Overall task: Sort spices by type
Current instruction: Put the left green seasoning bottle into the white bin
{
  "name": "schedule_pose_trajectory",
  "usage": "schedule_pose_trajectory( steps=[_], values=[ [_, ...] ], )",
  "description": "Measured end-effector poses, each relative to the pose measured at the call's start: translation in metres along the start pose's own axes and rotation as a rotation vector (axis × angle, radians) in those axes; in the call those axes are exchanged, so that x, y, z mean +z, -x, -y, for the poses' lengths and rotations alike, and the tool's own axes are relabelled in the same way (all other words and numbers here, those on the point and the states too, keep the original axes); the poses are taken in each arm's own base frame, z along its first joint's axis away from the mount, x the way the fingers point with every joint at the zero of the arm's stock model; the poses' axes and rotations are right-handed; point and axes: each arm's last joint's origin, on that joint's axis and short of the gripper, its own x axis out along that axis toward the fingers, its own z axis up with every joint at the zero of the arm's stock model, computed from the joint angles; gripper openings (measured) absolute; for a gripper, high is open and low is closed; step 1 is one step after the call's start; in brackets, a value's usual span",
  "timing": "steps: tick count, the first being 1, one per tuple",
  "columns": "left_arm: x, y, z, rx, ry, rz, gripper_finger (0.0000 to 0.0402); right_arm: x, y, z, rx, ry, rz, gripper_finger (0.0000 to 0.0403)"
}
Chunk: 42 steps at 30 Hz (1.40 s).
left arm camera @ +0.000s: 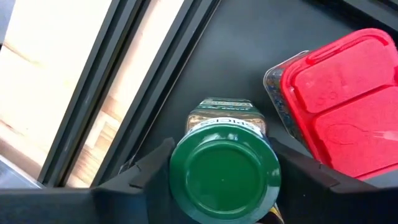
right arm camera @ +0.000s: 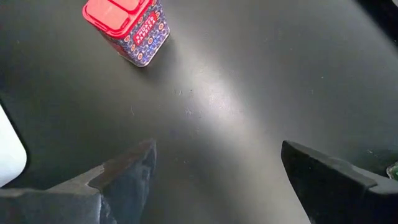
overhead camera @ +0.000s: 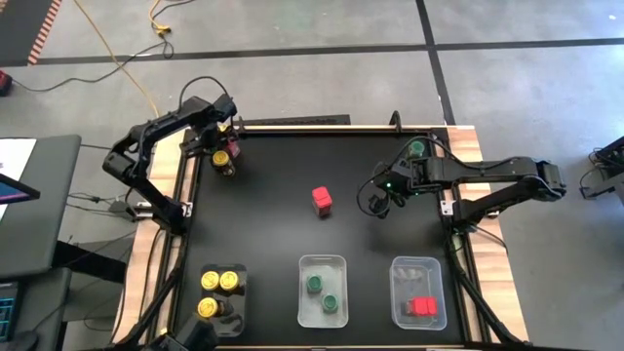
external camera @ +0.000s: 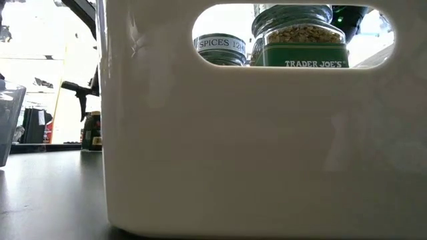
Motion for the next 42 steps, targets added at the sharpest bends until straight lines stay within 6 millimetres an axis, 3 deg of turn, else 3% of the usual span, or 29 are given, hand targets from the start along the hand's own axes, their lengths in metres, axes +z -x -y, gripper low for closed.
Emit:
schedule_pose_trajectory(
  steps=[22, 35, 42],
  values=[
    [-0.006, 0.004, -0.008, 0.052, -0.08, -0.032, 0.0206, -0.002, 0.001, -0.006, 0.015, -0.004, 0.003, 0.0373],
    [-0.01, 0.049, -0.038, -0.12, -0.048, 0.068, 0.0206, -0.001, 0.002, -0.007, 0.026, -0.003, 0.018, 0.0373],
    [-0.023, 0.08, -0.058, -0.273, -0.094, 0.155, 0.0206, 0.002, 0.002, -0.009, 0.044, -0.013, 0.053, 0.0373]
  ],
)
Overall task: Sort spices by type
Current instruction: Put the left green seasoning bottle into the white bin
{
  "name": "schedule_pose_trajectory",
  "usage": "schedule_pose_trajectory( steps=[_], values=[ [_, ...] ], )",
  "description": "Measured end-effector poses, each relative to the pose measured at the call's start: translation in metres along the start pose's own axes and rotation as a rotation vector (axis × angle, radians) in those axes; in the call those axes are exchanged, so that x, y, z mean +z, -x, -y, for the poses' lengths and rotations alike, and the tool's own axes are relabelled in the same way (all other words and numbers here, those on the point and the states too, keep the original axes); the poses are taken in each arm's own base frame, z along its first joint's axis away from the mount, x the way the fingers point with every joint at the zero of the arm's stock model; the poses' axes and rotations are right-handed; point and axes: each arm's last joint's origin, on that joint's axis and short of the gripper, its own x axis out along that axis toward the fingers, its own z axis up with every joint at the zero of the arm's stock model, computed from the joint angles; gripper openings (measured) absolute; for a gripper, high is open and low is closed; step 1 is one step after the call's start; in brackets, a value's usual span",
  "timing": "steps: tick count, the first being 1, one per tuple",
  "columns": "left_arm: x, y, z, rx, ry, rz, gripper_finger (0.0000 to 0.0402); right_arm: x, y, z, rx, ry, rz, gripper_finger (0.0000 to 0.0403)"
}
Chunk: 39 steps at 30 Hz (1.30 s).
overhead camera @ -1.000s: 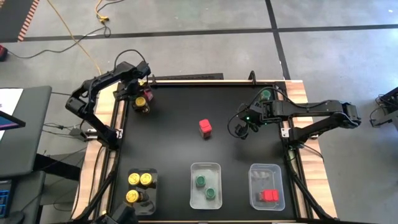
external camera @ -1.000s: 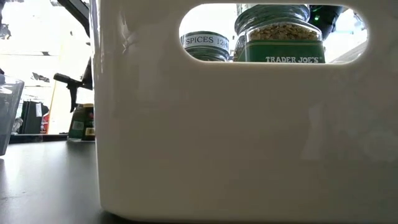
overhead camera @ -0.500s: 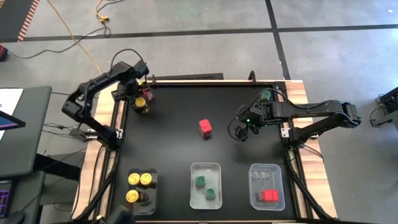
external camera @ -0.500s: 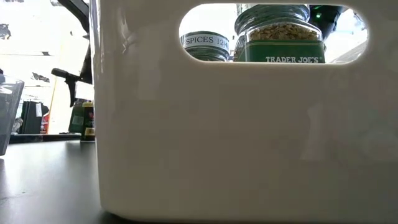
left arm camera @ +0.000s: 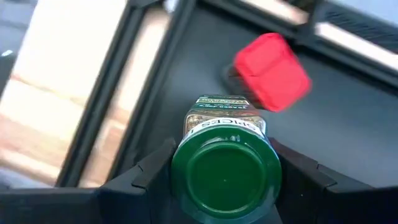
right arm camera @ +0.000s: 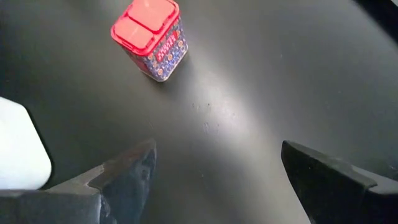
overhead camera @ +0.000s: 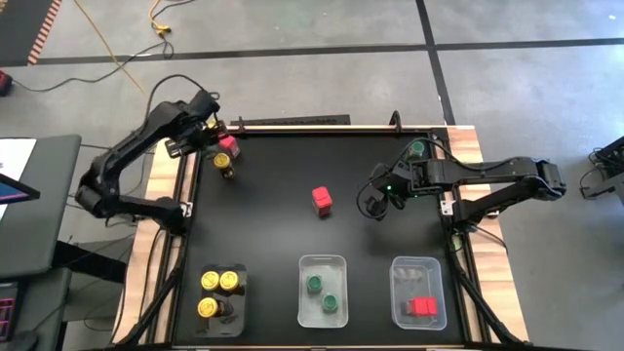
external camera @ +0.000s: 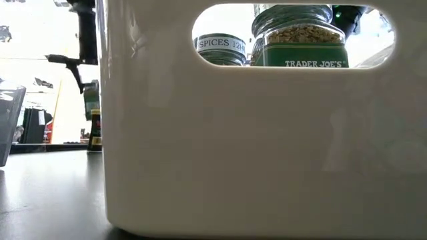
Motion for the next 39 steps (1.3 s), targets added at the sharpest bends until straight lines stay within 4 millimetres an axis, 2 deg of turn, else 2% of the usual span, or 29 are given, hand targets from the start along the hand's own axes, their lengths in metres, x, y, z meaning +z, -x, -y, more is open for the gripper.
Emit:
schedule_pose_trajectory(
  steps=[6, 14, 22, 29, 39],
  values=[
    [-0.009, 0.028, 0.001, -0.169, -0.059, 0.084, 0.0206, 0.0, 0.0, 0.0, 0.001, -0.001, 0.002, 0.0373],
    [-0.021, 0.061, 0.018, -0.326, -0.198, 0.138, 0.0206, 0.0, 0.0, 0.0, 0.002, 0.0, 0.003, 0.0373],
    [-0.041, 0.079, 0.027, -0.427, -0.418, 0.113, 0.0206, -0.005, 0.002, -0.008, 0.02, 0.023, -0.011, 0.0373],
    [-0.063, 0.079, 0.04, -0.519, -0.749, 0.025, 0.0206, -0.013, 0.007, -0.022, 0.06, 0.062, -0.017, 0.0373],
    [-0.117, 0.074, 0.071, -0.649, -1.408, -0.014, 0.0206, -0.022, 0.012, -0.036, 0.101, 0.069, -0.024, 0.0373]
  ],
)
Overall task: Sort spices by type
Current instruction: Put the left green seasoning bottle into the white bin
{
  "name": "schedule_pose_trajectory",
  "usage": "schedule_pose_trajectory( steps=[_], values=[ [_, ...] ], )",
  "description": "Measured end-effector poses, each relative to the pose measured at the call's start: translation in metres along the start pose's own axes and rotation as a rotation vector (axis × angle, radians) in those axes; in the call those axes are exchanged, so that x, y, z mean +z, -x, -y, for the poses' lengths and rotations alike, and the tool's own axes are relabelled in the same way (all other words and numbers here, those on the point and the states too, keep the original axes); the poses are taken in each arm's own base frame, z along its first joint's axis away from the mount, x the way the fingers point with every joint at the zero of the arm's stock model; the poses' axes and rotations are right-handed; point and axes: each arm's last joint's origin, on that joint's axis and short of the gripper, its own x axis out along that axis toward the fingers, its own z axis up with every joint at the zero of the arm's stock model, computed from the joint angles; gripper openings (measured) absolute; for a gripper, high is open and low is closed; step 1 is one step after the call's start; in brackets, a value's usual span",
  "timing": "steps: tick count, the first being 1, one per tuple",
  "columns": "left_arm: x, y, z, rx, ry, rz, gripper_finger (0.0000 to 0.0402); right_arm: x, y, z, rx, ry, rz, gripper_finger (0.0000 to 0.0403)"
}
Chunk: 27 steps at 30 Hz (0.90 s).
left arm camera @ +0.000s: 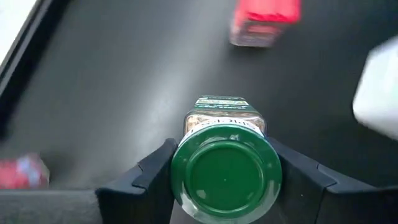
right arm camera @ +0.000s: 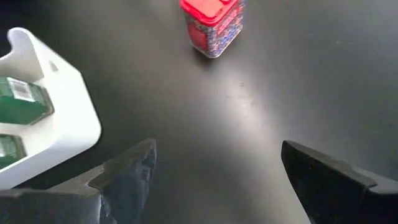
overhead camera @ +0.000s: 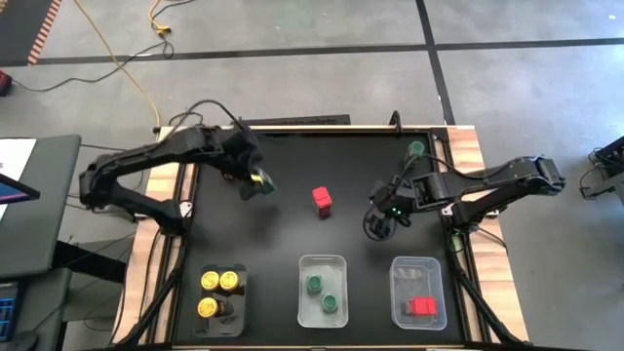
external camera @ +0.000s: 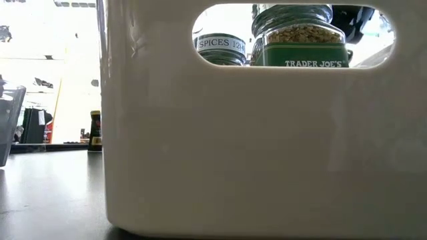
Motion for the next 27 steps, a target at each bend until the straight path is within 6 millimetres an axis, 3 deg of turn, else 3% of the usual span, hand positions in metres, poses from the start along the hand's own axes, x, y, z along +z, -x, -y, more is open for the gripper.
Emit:
schedule_pose_trajectory(
  steps=[16, 27],
  values=[
    [0.002, -0.046, 0.067, -0.22, -0.978, -0.061, 0.0206, 0.005, 0.002, -0.01, 0.078, -0.251, 0.072, 0.0373],
    [-0.007, -0.089, 0.106, -0.332, -1.354, -0.138, 0.0202, 0.012, 0.005, -0.019, 0.166, -0.373, 0.143, 0.0373]
  ],
)
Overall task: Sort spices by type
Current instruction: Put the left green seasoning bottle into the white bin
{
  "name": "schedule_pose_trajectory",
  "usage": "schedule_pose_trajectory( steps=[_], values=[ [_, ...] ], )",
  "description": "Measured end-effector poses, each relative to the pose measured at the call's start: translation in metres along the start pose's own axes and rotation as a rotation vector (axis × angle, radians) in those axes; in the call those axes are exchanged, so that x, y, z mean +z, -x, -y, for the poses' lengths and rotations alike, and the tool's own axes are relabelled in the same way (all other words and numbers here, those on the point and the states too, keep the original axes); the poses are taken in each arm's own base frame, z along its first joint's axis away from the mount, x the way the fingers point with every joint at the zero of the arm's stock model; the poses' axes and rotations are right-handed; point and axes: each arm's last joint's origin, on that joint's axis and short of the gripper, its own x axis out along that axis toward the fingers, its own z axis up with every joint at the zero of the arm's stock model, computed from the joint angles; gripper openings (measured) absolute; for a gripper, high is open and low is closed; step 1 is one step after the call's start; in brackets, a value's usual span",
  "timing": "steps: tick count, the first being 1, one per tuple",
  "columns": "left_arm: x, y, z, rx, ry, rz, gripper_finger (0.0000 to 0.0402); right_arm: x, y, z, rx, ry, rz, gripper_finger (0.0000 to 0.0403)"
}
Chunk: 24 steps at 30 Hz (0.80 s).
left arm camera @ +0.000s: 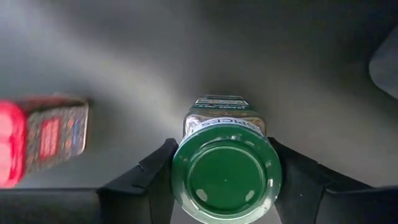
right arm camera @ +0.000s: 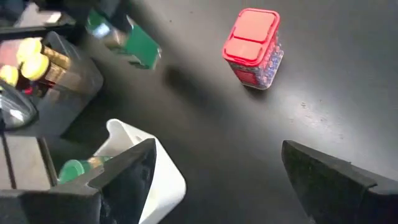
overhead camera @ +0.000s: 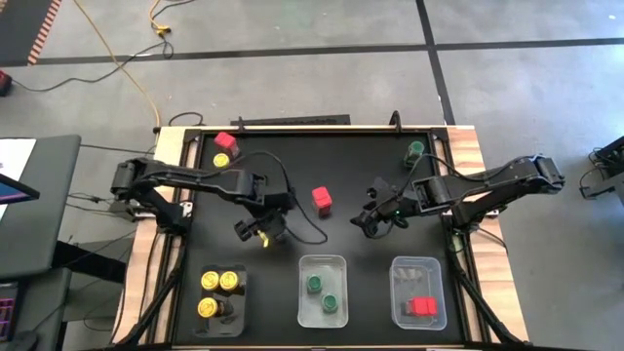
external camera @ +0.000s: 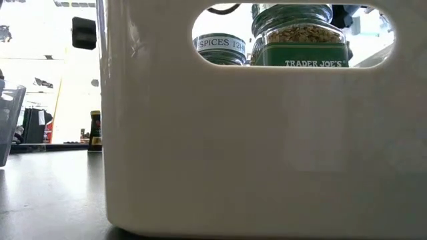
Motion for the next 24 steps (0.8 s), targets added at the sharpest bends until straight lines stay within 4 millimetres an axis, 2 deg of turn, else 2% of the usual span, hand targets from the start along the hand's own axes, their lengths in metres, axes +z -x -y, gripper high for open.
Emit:
schedule_pose_trajectory(
  steps=[12, 17, 20, 24],
  values=[
    [0.009, 0.0, 0.002, -0.006, -0.178, 0.007, 0.0201, -0.014, 0.004, -0.01, 0.035, 0.002, -0.034, 0.0373],
    [0.013, 0.001, 0.004, -0.009, -0.196, 0.01, 0.02, -0.02, 0.005, -0.014, 0.045, 0.024, -0.05, 0.0373],
    [0.019, 0.011, 0.001, 0.021, -0.217, 0.01, 0.02, -0.022, 0.006, -0.015, 0.05, 0.03, -0.054, 0.0373],
    [0.025, 0.039, -0.01, 0.085, -0.207, 0.027, 0.02, -0.025, 0.007, -0.017, 0.057, 0.04, -0.06, 0.0373]
  ],
)
